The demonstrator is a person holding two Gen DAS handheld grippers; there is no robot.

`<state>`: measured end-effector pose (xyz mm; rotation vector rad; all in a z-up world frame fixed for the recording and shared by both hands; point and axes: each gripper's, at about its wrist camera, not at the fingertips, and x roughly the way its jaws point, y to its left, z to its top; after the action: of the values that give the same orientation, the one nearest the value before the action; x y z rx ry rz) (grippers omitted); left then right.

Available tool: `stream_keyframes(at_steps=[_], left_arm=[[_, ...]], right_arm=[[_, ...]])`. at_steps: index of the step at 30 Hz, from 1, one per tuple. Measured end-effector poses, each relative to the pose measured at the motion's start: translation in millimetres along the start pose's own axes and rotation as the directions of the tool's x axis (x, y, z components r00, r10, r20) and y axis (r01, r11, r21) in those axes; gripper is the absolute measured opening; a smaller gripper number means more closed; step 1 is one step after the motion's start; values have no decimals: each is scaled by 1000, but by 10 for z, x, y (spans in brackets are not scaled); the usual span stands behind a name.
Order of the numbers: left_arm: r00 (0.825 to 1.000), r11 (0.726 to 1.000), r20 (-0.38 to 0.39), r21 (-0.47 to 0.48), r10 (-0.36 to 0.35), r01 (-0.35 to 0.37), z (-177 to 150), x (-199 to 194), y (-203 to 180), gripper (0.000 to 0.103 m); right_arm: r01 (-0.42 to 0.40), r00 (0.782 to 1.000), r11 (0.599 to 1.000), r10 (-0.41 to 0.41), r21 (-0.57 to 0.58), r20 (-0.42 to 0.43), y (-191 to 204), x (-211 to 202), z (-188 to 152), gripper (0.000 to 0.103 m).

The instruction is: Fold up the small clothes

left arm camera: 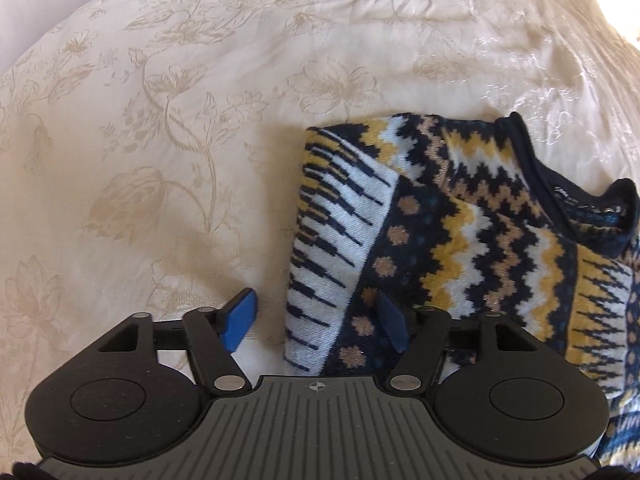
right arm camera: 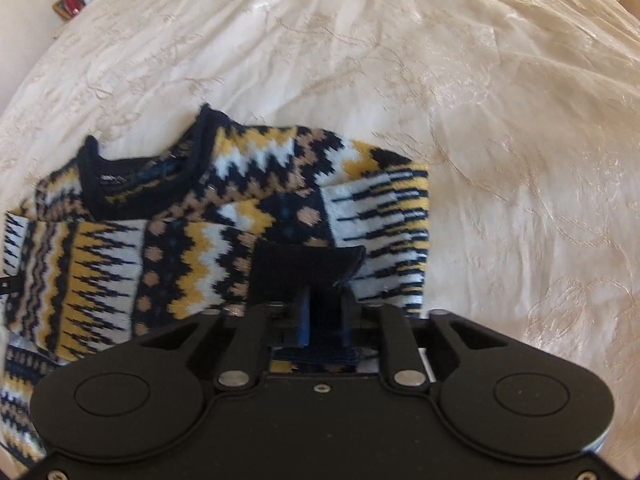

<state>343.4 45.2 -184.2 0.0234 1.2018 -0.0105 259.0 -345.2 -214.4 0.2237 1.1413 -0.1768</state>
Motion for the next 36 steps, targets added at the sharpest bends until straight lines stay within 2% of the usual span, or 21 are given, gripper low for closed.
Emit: stream_keyframes(at_steps=[4,8,11,12,13,16,23,30,36], left_arm=[[1000,1000,1,6,6,-6,4,28,28,81],[1000,1000,8,17,-15,15,3,-6,56,81],[999,999,7,11,-51,51,-16,-100,105,81],[998,998,11,10,-63,63,-42,-147,122,81],[998,998,18,10,-66,66,-74,-202,140,81],[997,997,38,3,-72,72,-188,-373,207,81],[995,995,41,7,-95,95,-550,-706,293,81],[993,992,-4,56,-117,117,-1132,-880,256,81],[991,991,-62,46,-123,126,-1669,-928,214,81]], right_arm=[[5,1000,1000,-5,6,9,-58,36,-40,50],[25,1000,1000,-25,-8,19,-46,11,-49,55],[45,999,999,-46,16,24,-93,-37,-65,66],[66,998,997,-66,27,24,-116,-60,-79,77],[72,997,997,-73,41,26,-151,-86,-102,79],[61,998,994,-64,86,28,-254,-199,-188,79],[13,999,996,-17,92,44,-331,-532,-526,80],[-57,998,997,57,45,-3,-252,-733,-1070,82],[-112,992,993,110,-33,-66,-163,-808,-1531,82]])
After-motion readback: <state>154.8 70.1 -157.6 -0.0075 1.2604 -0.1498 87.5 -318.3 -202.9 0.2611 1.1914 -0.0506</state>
